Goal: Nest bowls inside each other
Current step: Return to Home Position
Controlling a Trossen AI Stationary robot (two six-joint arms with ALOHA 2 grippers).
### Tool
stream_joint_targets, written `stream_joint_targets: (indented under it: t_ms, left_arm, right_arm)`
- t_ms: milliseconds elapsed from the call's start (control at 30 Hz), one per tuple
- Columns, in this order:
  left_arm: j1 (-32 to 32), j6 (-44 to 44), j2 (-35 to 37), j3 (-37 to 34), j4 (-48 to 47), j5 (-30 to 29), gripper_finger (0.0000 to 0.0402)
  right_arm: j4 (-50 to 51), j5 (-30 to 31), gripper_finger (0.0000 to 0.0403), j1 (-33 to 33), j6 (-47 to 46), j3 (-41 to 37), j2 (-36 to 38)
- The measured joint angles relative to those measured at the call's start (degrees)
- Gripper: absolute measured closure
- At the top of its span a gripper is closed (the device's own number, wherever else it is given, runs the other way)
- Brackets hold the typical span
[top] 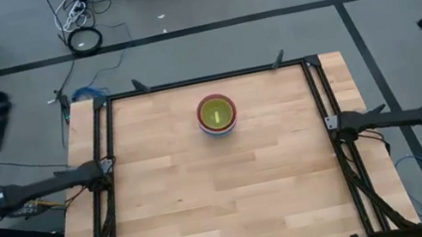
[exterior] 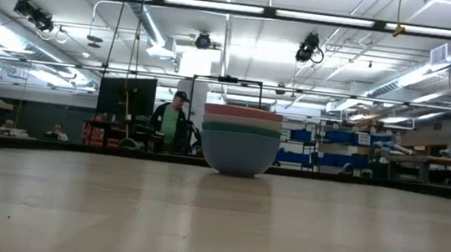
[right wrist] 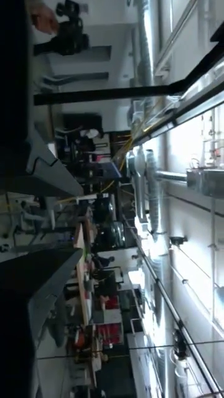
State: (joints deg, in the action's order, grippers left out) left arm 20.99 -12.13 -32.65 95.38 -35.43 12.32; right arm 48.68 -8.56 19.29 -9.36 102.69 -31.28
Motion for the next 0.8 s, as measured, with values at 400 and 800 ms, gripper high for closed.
stream_joint_targets:
  t_ms: [400,800]
  left_arm:
    - [-0.1,-10.4,5.1,-47.2,53.5,9.9,0.0265]
    - [-0.1,-19.3,17.0,-66.2,61.6,21.6,0.0265]
  right_arm:
    - [-12.8,0.1,0.0271,-1.2,-7.1,-23.0,5.1]
    - [-0.4,10.5,0.0271,-1.0,-14.9,-28.0,8.4]
